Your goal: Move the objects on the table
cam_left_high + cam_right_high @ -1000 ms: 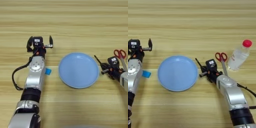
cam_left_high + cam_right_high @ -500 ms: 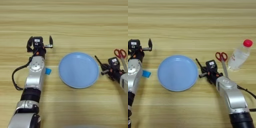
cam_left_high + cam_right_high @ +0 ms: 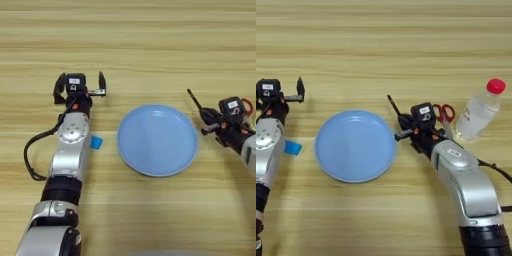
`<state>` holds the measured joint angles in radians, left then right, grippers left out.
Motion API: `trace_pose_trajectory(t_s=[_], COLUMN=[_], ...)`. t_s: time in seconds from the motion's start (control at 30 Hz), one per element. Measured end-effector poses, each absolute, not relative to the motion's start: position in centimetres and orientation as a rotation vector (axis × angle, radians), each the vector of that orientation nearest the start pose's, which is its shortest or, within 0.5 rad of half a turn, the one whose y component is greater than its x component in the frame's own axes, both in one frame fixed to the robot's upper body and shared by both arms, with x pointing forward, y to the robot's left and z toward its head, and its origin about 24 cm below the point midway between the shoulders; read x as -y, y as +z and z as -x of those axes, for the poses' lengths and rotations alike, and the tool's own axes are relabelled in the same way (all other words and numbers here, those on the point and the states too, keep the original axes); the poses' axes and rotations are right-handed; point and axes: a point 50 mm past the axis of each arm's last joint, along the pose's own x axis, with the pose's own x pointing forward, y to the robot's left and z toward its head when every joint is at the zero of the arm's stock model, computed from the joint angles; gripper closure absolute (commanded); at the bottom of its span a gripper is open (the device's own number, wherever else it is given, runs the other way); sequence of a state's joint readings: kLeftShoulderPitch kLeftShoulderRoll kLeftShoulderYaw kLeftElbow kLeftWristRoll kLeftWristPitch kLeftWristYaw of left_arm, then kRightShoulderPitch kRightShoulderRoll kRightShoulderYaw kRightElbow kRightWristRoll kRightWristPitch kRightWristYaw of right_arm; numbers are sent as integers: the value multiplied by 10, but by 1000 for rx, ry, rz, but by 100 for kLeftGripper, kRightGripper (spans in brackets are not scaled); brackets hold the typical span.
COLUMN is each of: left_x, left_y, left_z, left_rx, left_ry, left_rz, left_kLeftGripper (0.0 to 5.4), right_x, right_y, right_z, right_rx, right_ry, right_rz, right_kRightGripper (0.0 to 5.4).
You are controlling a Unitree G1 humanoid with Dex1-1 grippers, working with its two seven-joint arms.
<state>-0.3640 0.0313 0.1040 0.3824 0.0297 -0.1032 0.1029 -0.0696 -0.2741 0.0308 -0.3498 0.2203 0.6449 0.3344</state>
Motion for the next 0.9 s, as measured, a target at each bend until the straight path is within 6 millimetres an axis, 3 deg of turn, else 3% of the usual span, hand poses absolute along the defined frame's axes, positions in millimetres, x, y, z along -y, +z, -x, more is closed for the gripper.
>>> trace_pose_trajectory(t_s=[0.57, 0.9], left_x=[-158, -158], left_y=[63, 63], left_z=[-320, -320], left_rx=[78, 78], left_ry=[111, 113], left_rz=[-36, -37], left_kLeftGripper=[0, 0], right_x=[96, 88], right_y=[67, 49], right_z=[-240, -237], right_rx=[-321, -398], right_ry=[657, 689], right_rz=[7, 24], right_kRightGripper=[510, 510])
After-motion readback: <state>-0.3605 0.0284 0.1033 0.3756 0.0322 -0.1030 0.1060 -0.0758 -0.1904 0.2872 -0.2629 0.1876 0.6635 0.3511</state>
